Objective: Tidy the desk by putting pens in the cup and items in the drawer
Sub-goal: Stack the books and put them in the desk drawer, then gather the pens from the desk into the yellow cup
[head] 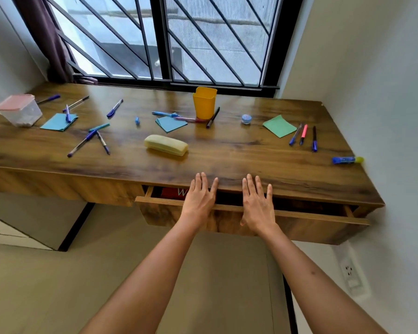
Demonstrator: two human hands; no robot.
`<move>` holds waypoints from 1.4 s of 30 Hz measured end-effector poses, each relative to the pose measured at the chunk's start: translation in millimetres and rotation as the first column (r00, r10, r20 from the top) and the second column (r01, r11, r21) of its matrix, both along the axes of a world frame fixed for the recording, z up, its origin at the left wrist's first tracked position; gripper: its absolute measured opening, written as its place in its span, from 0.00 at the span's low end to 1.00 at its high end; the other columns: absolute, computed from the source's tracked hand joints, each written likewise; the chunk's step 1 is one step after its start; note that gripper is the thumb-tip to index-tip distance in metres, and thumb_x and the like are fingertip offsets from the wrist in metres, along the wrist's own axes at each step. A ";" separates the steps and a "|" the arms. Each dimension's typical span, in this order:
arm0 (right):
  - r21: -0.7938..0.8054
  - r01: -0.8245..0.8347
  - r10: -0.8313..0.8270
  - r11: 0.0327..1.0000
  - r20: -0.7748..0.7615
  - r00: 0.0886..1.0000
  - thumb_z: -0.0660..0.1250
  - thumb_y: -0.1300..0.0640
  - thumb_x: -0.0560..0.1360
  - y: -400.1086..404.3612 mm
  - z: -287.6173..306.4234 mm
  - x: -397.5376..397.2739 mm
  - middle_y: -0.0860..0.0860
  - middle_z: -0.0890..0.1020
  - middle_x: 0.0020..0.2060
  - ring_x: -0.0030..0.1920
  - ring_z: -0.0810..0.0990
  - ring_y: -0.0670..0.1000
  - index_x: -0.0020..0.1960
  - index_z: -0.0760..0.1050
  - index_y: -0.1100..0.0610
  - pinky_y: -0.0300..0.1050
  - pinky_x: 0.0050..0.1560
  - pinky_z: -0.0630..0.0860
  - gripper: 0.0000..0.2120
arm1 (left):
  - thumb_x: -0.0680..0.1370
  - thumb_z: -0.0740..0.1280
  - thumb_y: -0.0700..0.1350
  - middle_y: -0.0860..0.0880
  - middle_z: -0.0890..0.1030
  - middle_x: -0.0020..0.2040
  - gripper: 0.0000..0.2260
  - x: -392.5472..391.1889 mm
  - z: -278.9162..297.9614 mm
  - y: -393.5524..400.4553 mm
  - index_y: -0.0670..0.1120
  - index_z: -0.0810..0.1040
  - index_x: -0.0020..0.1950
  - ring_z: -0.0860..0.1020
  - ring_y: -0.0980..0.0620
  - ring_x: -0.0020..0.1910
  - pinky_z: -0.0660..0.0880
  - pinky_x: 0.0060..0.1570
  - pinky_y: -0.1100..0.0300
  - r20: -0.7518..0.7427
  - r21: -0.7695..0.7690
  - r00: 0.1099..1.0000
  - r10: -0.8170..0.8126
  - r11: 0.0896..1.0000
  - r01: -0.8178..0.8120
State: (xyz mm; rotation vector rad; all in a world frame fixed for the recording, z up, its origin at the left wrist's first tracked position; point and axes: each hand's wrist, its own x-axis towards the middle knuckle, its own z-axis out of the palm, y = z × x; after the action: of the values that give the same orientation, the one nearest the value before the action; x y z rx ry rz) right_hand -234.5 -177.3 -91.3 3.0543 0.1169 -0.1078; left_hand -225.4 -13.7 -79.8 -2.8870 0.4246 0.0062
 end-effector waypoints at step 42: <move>0.797 0.207 -0.334 0.568 -0.007 0.943 0.70 0.51 0.75 113.0 126.0 123.4 0.60 0.77 0.63 0.63 0.75 0.58 0.67 0.70 0.64 0.47 0.58 0.72 0.25 | 0.77 0.68 0.45 0.41 0.78 0.61 0.20 112.2 108.5 92.6 0.44 0.72 0.68 0.74 0.44 0.62 0.70 0.61 0.53 0.079 -0.822 0.963 0.259 0.563 -0.084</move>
State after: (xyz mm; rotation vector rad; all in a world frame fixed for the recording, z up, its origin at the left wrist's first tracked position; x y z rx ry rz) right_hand -111.1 -64.3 34.7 3.9393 -0.4627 0.2235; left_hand -113.2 78.9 28.8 -3.7822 0.0881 -0.5998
